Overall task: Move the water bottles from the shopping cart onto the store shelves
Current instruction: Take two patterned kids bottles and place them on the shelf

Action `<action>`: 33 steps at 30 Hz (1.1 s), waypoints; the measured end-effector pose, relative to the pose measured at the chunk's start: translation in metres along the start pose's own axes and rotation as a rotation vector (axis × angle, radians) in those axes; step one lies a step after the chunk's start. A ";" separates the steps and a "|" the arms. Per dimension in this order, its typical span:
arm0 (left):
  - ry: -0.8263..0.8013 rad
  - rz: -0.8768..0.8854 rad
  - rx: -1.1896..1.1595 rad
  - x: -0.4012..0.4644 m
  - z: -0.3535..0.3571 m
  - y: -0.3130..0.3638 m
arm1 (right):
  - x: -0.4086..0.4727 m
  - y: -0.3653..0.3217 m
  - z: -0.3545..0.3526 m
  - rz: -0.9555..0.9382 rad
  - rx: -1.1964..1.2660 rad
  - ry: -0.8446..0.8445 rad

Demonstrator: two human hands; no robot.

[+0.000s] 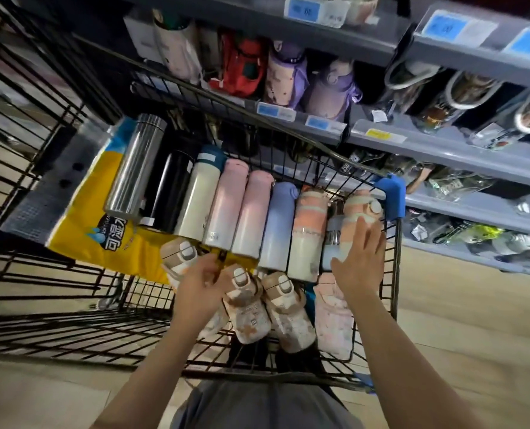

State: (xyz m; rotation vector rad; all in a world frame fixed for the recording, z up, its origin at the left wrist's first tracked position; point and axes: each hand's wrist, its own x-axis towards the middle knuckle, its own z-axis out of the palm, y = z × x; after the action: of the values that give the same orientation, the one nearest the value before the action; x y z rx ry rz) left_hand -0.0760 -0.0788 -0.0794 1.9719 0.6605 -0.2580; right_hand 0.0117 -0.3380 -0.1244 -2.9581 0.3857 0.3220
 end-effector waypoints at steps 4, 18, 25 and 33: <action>0.237 0.007 0.155 0.020 -0.010 -0.008 | 0.000 0.003 0.002 -0.057 0.171 0.071; 0.391 -0.485 -0.371 0.043 0.029 -0.055 | 0.009 -0.002 0.003 0.067 0.040 -0.056; 0.437 -0.447 -0.399 0.037 0.030 -0.053 | 0.012 -0.005 -0.001 0.066 0.079 -0.028; 0.522 -0.400 -0.469 0.032 0.023 -0.047 | -0.010 -0.010 -0.011 -0.050 0.388 0.000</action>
State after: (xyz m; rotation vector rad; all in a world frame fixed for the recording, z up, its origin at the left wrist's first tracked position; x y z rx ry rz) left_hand -0.0728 -0.0720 -0.1403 1.4400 1.3254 0.1749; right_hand 0.0076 -0.3276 -0.1100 -2.5829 0.3301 0.2121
